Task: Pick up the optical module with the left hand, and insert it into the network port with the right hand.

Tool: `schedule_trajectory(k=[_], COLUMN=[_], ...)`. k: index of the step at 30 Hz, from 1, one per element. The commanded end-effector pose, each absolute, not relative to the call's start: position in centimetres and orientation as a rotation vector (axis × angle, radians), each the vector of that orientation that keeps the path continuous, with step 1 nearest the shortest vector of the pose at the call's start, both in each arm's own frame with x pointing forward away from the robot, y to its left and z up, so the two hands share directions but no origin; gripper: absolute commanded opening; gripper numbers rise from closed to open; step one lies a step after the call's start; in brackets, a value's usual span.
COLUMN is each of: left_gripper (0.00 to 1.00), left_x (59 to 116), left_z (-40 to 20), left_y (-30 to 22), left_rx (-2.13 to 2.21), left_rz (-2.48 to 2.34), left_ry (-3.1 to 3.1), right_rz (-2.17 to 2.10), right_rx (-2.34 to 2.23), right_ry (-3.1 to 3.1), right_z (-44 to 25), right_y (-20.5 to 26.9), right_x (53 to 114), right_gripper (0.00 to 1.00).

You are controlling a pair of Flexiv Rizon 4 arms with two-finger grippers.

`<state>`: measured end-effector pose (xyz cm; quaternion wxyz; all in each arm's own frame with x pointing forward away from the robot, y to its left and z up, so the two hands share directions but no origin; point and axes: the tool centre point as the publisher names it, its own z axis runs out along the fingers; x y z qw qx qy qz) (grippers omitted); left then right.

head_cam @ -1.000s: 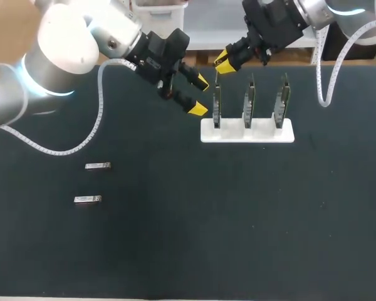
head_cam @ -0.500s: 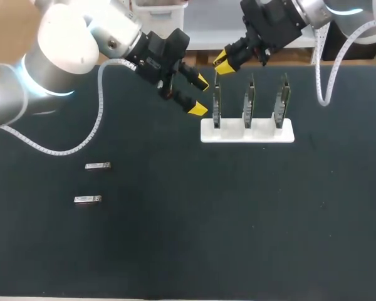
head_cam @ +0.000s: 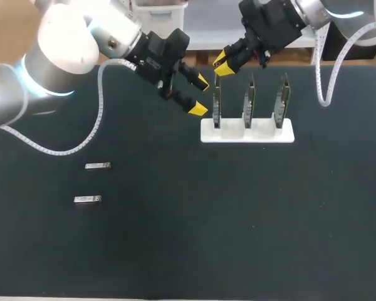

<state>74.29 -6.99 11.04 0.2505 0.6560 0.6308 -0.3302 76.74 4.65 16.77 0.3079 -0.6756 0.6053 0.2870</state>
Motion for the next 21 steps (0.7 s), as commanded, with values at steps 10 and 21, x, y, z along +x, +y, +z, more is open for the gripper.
schedule_trajectory(k=[10, 21], left_gripper=[1.0, 1.0], left_x=[74.37, 74.37], left_z=[11.07, 11.07], left_y=[-7.03, -7.03], left_rx=[1.789, 1.789], left_rz=[-0.898, -0.898], left_ry=[1.72, 1.72], right_rz=[0.74, 0.717], right_rx=[-1.78, -1.766], right_ry=[1.62, 1.599], right_z=[16.45, 17.07], right_y=[4.53, 4.48], right_x=[76.67, 77.03], right_gripper=[0.0, 0.0])
